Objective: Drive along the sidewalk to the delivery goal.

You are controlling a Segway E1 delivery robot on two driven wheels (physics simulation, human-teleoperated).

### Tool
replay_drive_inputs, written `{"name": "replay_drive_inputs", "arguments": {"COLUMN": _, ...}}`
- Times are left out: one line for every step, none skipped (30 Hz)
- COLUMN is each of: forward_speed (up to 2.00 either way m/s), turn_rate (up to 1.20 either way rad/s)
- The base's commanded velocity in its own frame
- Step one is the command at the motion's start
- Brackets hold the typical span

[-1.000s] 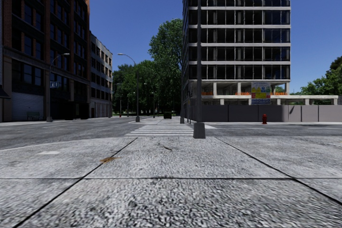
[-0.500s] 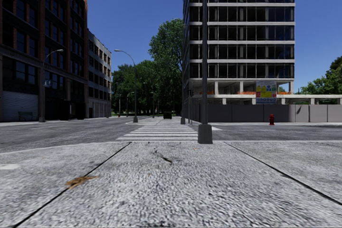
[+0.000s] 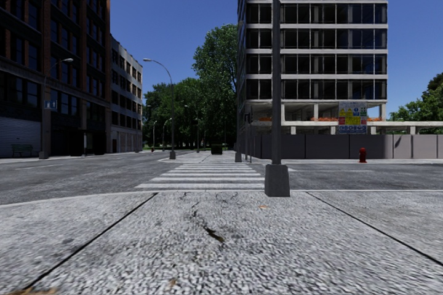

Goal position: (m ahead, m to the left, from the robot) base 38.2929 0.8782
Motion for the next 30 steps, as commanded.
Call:
{"name": "replay_drive_inputs", "arguments": {"forward_speed": 2.00, "turn_rate": 0.00}}
{"name": "replay_drive_inputs", "arguments": {"forward_speed": 2.00, "turn_rate": 0.00}}
{"name": "replay_drive_inputs", "arguments": {"forward_speed": 2.00, "turn_rate": 0.00}}
{"name": "replay_drive_inputs", "arguments": {"forward_speed": 2.00, "turn_rate": 0.00}}
{"name": "replay_drive_inputs", "arguments": {"forward_speed": 2.00, "turn_rate": 0.00}}
{"name": "replay_drive_inputs", "arguments": {"forward_speed": 2.00, "turn_rate": 0.00}}
{"name": "replay_drive_inputs", "arguments": {"forward_speed": 2.00, "turn_rate": 0.00}}
{"name": "replay_drive_inputs", "arguments": {"forward_speed": 2.00, "turn_rate": 0.00}}
{"name": "replay_drive_inputs", "arguments": {"forward_speed": 2.00, "turn_rate": 0.00}}
{"name": "replay_drive_inputs", "arguments": {"forward_speed": 2.00, "turn_rate": 0.00}}
{"name": "replay_drive_inputs", "arguments": {"forward_speed": 2.00, "turn_rate": 0.00}}
{"name": "replay_drive_inputs", "arguments": {"forward_speed": 2.00, "turn_rate": 0.00}}
{"name": "replay_drive_inputs", "arguments": {"forward_speed": 2.00, "turn_rate": 0.00}}
{"name": "replay_drive_inputs", "arguments": {"forward_speed": 2.00, "turn_rate": 0.00}}
{"name": "replay_drive_inputs", "arguments": {"forward_speed": 2.00, "turn_rate": 0.00}}
{"name": "replay_drive_inputs", "arguments": {"forward_speed": 2.00, "turn_rate": 0.00}}
{"name": "replay_drive_inputs", "arguments": {"forward_speed": 2.00, "turn_rate": 0.00}}
{"name": "replay_drive_inputs", "arguments": {"forward_speed": 2.00, "turn_rate": 0.00}}
{"name": "replay_drive_inputs", "arguments": {"forward_speed": 2.00, "turn_rate": 0.00}}
{"name": "replay_drive_inputs", "arguments": {"forward_speed": 2.00, "turn_rate": 0.00}}
{"name": "replay_drive_inputs", "arguments": {"forward_speed": 2.00, "turn_rate": 0.00}}
{"name": "replay_drive_inputs", "arguments": {"forward_speed": 2.00, "turn_rate": 0.00}}
{"name": "replay_drive_inputs", "arguments": {"forward_speed": 2.00, "turn_rate": 0.00}}
{"name": "replay_drive_inputs", "arguments": {"forward_speed": 2.00, "turn_rate": 0.00}}
{"name": "replay_drive_inputs", "arguments": {"forward_speed": 2.00, "turn_rate": 0.00}}
{"name": "replay_drive_inputs", "arguments": {"forward_speed": 2.00, "turn_rate": 0.00}}
{"name": "replay_drive_inputs", "arguments": {"forward_speed": 2.00, "turn_rate": 0.00}}
{"name": "replay_drive_inputs", "arguments": {"forward_speed": 2.00, "turn_rate": 0.00}}
{"name": "replay_drive_inputs", "arguments": {"forward_speed": 2.00, "turn_rate": 0.00}}
{"name": "replay_drive_inputs", "arguments": {"forward_speed": 2.00, "turn_rate": 0.00}}
